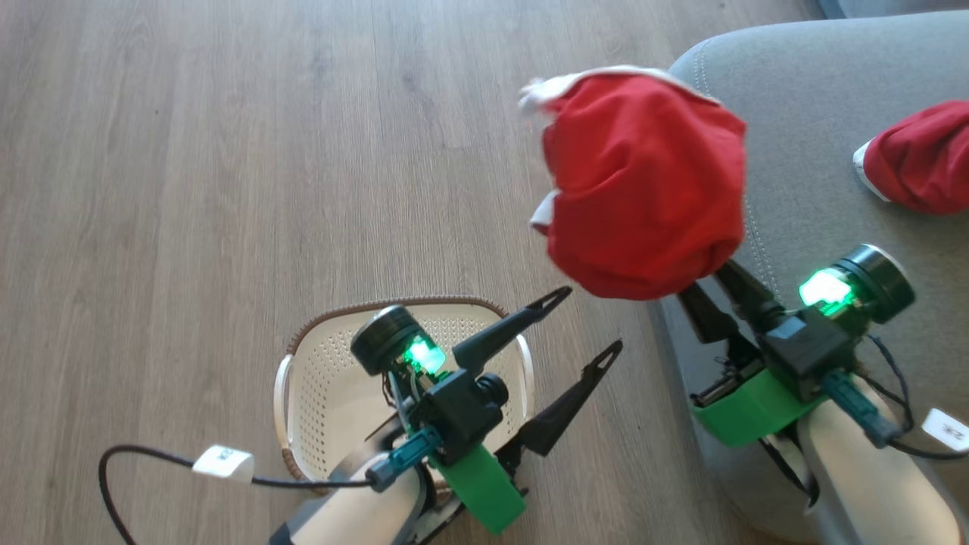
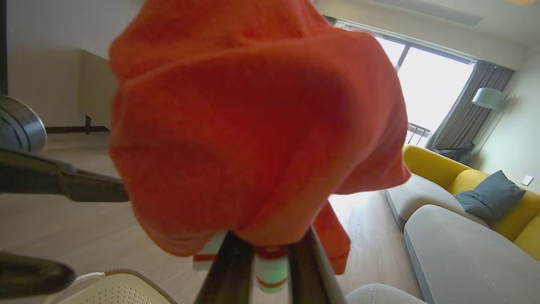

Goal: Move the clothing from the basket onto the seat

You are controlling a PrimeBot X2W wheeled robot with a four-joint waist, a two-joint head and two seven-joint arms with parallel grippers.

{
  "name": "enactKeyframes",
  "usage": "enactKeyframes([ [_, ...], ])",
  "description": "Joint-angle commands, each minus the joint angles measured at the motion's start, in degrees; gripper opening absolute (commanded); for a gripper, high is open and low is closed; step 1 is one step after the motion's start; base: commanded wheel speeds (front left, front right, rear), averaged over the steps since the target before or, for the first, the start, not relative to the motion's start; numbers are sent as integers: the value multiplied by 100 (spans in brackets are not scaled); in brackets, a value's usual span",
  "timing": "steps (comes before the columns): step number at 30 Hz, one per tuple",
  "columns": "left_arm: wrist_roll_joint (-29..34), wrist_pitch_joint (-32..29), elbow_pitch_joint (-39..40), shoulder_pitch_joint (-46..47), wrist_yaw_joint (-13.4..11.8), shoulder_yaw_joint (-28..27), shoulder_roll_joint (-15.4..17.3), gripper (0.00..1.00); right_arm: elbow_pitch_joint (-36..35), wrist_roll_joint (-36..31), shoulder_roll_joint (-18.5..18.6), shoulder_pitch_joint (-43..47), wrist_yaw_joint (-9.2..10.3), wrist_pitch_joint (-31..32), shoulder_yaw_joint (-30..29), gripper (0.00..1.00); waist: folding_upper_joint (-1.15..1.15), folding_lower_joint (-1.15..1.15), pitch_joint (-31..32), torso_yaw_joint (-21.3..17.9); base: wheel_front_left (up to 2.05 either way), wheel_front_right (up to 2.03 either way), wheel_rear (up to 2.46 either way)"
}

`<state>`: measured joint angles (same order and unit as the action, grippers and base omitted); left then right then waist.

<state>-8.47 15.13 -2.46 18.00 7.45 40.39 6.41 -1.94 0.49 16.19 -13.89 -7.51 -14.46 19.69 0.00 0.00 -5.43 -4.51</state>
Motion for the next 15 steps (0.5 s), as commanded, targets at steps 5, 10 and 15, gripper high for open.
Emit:
enactKeyframes([
  [5,5,-13,85,-27,3,-287,59,100,-317,29,-142,109,2,-54,-271,0,0,0,85,9,0,0,0],
  [10,11,-13,-3,-133,3,-352,95,100,-418,91,-180,165,2,-54,-535,0,0,0,149,3,0,0,0],
  [15,-53,-13,-34,-303,3,-412,76,100,-510,133,-206,241,2,-54,-827,0,0,0,197,-27,0,0,0],
])
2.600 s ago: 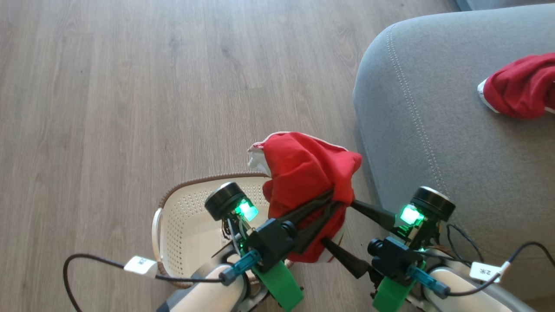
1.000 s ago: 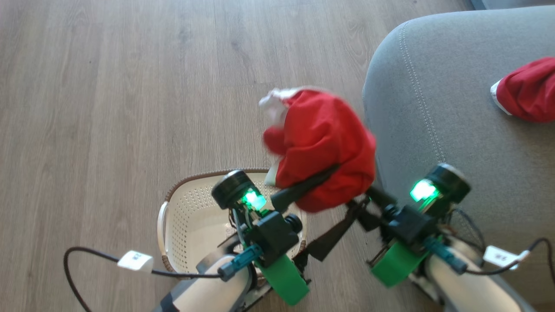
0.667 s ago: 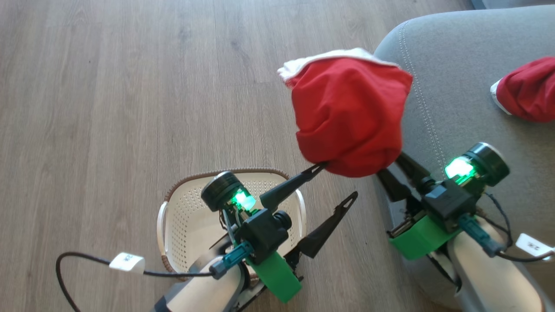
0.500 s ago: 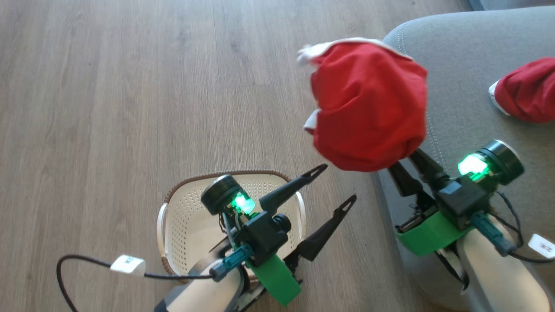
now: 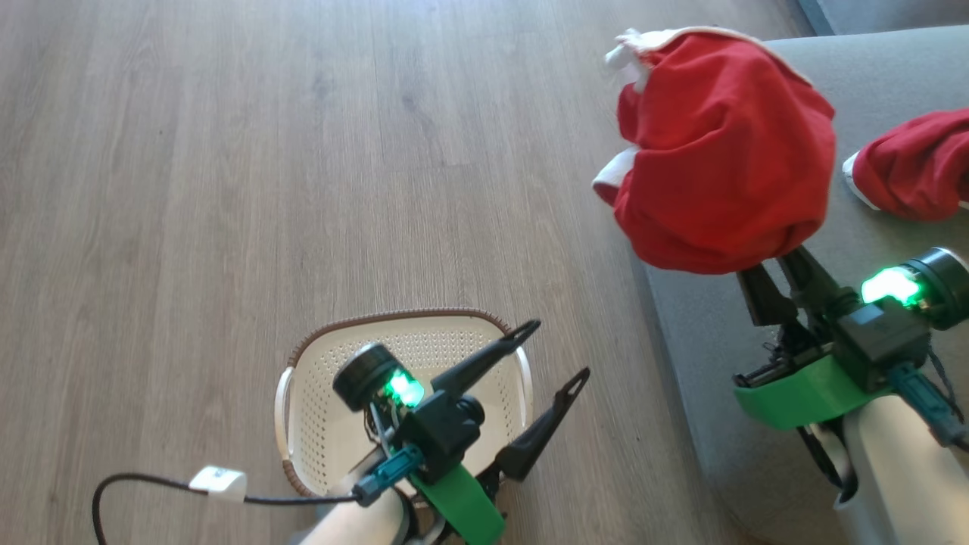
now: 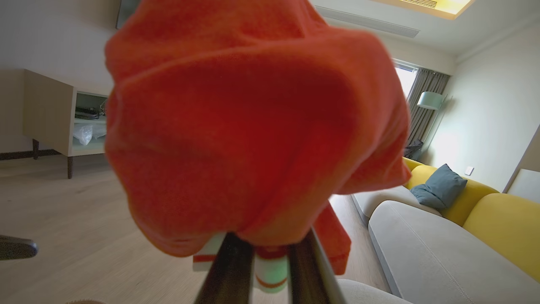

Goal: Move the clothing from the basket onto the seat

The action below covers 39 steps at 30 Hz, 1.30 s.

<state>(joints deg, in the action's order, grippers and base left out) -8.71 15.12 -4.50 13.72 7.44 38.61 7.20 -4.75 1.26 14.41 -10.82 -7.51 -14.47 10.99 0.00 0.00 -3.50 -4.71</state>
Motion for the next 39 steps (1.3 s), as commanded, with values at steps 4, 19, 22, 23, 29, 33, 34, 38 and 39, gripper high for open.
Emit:
enactKeyframes([
  [4,-78,-12,36,-16,4,-260,12,100,-273,72,-21,-6,2,-52,-100,0,0,0,-1,-60,0,0,0],
  [19,-265,-12,-602,-215,4,-266,72,100,-319,80,-126,84,2,-52,-453,0,0,0,-179,-279,0,0,0],
  [22,-257,-12,-627,-220,4,-297,69,100,-327,75,-131,63,2,-52,-465,0,0,0,-208,-370,0,0,0],
  [23,-255,-12,-629,-216,4,-303,66,100,-333,71,-135,57,2,-52,-471,0,0,0,-220,-408,0,0,0],
  [29,-232,-12,-600,-150,4,-327,31,100,-337,48,-138,18,2,-52,-484,0,0,0,-314,-722,0,0,0],
  [33,-238,-12,-564,-126,4,-402,0,100,-370,22,-155,-2,2,-52,-591,0,0,0,-375,-1010,0,0,0],
  [34,-234,-12,-552,-121,4,-406,-1,100,-375,15,-154,1,2,-52,-621,0,0,0,-389,-1085,0,0,0],
  [38,-225,-12,-494,-108,4,-380,-1,100,-390,-3,-148,26,2,-52,-719,0,0,0,-429,-1407,0,0,0],
  [39,-221,-12,-482,-102,4,-364,-3,100,-398,-8,-155,37,2,-52,-750,0,0,0,-438,-1487,0,0,0],
])
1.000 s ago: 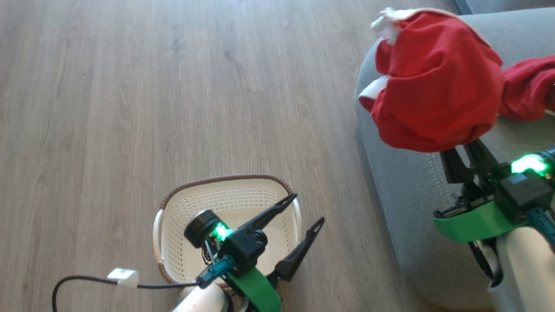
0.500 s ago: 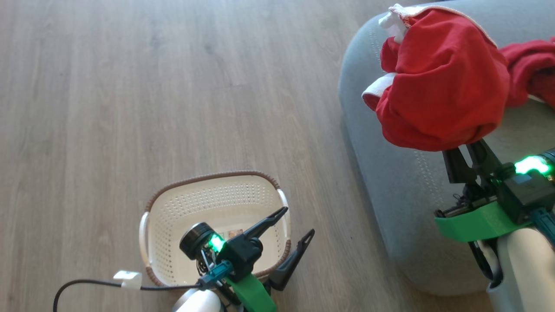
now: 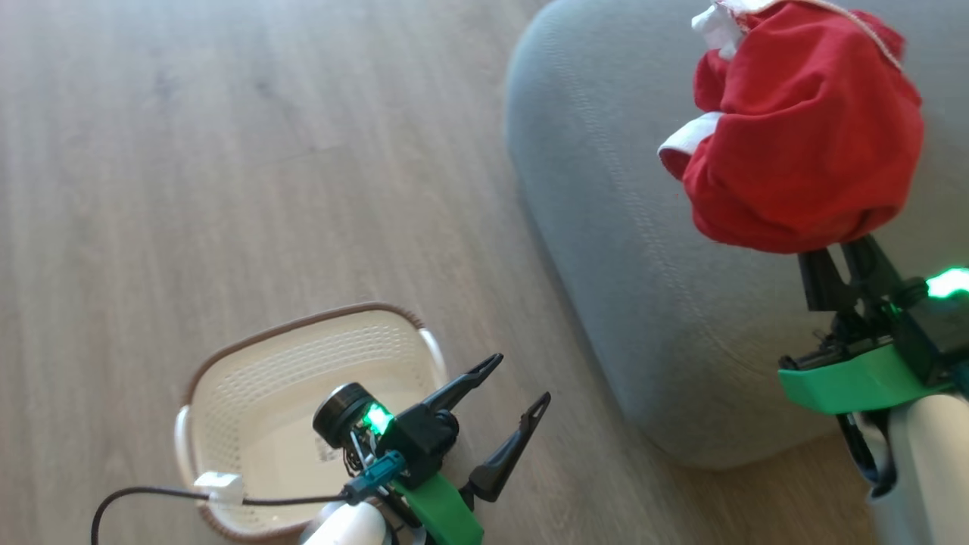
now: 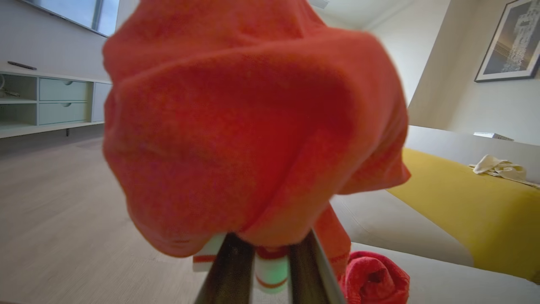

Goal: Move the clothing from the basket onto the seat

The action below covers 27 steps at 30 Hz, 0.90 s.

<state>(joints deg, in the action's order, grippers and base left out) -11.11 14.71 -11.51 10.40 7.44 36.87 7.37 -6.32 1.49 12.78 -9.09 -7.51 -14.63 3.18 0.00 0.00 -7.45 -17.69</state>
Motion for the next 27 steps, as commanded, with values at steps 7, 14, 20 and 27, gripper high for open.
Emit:
enactKeyframes([
  [7,47,29,335,223,4,-151,-49,100,-232,-55,-29,-71,2,-37,-79,0,0,0,-50,-805,0,0,0],
  [14,41,29,381,265,4,97,-49,100,-303,-73,-219,75,2,-37,-281,0,0,0,-93,-1262,0,0,0],
  [20,-105,29,299,524,4,541,-41,100,-499,-119,-380,354,2,-37,-644,0,0,0,-107,-1333,0,0,0],
  [27,-198,29,257,663,4,666,-70,100,-567,-136,-465,460,2,-37,-830,0,0,0,-90,-1348,0,0,0],
])
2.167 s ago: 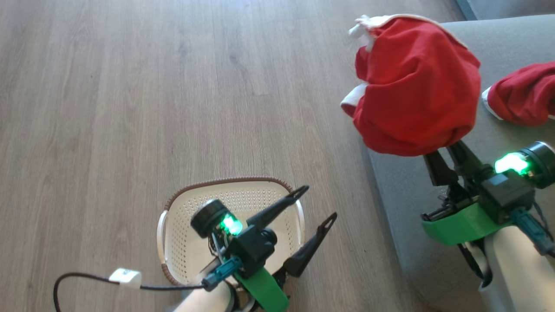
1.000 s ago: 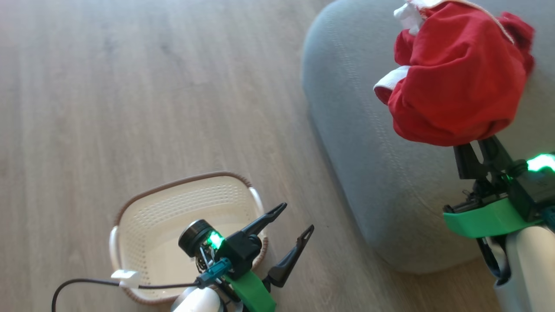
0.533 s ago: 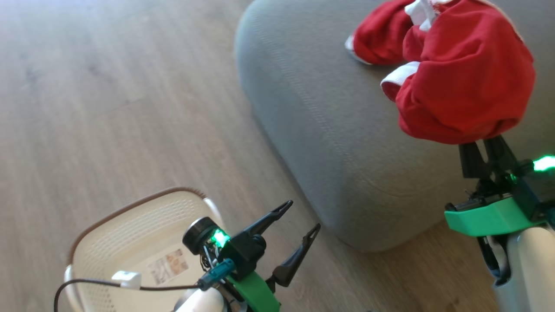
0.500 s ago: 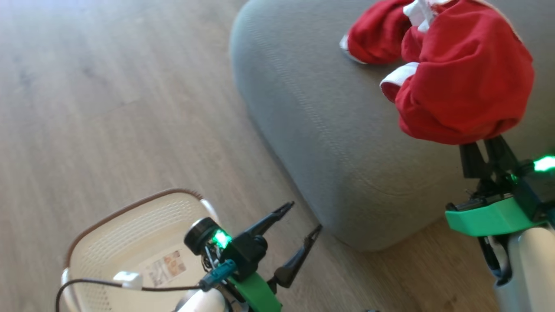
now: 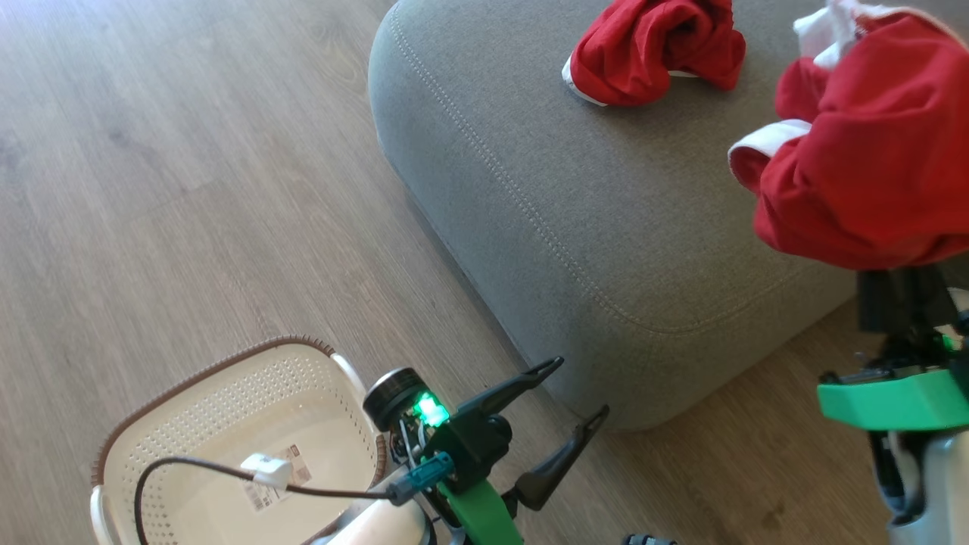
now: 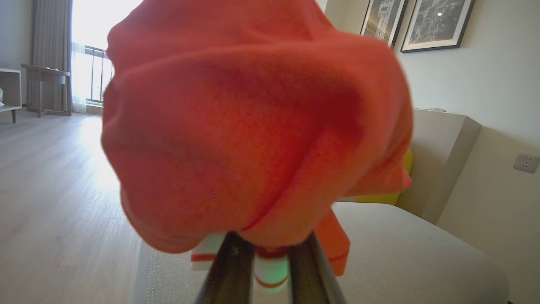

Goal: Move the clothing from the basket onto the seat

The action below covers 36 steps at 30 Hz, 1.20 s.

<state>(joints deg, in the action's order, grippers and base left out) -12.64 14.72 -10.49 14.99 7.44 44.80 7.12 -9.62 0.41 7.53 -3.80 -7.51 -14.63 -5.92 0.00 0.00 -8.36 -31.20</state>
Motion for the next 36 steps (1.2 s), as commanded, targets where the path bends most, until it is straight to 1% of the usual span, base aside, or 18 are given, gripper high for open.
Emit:
enactKeyframes([
  [1,-52,28,153,209,4,-121,-42,100,-215,-81,40,-69,2,-37,7,0,0,0,1,0,0,0,0],
  [5,-59,28,157,180,4,-159,-16,100,-9,-195,-113,-225,2,-37,-338,0,0,0,-28,3,0,0,0],
  [9,-21,28,166,127,4,-220,33,100,287,-236,-119,-581,2,-37,-513,0,0,0,-134,0,0,0,0],
  [13,58,28,165,140,4,-287,181,100,696,-67,-140,-1081,2,-37,-812,0,0,0,-416,-27,0,0,0],
  [15,109,28,187,189,4,-342,291,100,895,91,-143,-1397,2,-37,-943,0,0,0,-648,-53,0,0,0],
  [18,174,28,233,310,4,-377,478,100,1115,188,-42,-1865,2,-37,-1053,0,0,0,-1074,-45,0,0,0],
  [24,226,28,298,660,4,-183,947,100,1439,329,47,-2811,2,-37,-1445,0,0,0,-1920,45,0,0,0],
  [30,253,28,308,948,4,-18,1358,100,1804,378,250,-3842,2,-37,-1812,0,0,0,-2607,145,0,0,0],
  [32,309,28,313,1027,4,44,1488,100,2017,345,358,-4200,2,-37,-1906,0,0,0,-2826,153,0,0,0],
  [33,343,28,336,1106,4,126,1599,100,2278,286,433,-4537,2,-37,-2001,0,0,0,-3021,196,0,0,0],
  [36,369,28,363,1238,4,180,1743,100,2743,258,545,-5032,2,-37,-2160,0,0,0,-3287,304,0,0,0],
])
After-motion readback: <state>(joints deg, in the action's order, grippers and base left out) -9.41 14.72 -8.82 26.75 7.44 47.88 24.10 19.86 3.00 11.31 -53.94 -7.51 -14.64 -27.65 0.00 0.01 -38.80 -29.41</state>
